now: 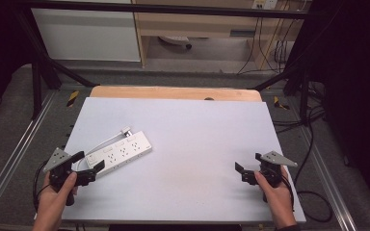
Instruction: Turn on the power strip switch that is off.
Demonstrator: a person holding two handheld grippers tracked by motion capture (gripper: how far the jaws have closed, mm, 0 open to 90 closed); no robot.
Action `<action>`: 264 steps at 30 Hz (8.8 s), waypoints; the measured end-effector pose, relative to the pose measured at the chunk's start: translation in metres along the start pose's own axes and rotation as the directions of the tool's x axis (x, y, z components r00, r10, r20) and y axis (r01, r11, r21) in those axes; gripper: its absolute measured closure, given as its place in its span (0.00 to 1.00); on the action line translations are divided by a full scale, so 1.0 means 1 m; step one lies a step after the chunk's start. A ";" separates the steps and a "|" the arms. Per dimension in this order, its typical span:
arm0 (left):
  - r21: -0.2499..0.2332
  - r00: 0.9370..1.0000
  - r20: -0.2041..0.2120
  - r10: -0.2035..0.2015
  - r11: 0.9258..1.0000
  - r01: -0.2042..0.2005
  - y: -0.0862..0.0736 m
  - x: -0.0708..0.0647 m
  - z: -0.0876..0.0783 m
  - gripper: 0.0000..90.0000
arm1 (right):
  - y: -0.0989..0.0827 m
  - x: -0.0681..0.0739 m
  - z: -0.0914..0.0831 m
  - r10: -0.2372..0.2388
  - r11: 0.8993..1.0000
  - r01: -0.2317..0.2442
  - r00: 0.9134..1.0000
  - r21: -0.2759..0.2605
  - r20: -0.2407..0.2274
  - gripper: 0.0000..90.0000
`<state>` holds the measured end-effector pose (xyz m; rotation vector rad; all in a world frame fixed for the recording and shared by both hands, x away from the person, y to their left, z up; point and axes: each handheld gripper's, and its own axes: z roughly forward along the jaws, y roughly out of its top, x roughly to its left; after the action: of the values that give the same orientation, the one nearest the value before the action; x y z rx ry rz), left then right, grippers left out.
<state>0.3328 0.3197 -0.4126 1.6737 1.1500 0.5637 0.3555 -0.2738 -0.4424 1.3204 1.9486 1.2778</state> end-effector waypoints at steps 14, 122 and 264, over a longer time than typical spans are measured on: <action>0.001 1.000 -0.003 0.010 1.000 -0.010 0.002 0.000 -0.003 0.09 | 0.000 0.004 0.002 -0.018 1.000 0.018 1.000 0.011 0.002 0.05; -0.071 0.994 0.067 0.083 0.994 -0.078 0.087 -0.023 0.054 0.06 | 0.004 0.012 0.003 -0.073 0.997 0.073 0.997 0.020 -0.010 0.03; 0.263 0.992 0.067 0.107 0.957 -0.121 0.049 -0.005 0.144 1.00 | 0.005 0.007 -0.003 -0.057 0.998 0.057 0.998 0.011 0.000 0.03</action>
<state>0.4655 0.2453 -0.4255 1.9846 1.1358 0.4474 0.3525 -0.2677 -0.4360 1.2611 1.9810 1.2419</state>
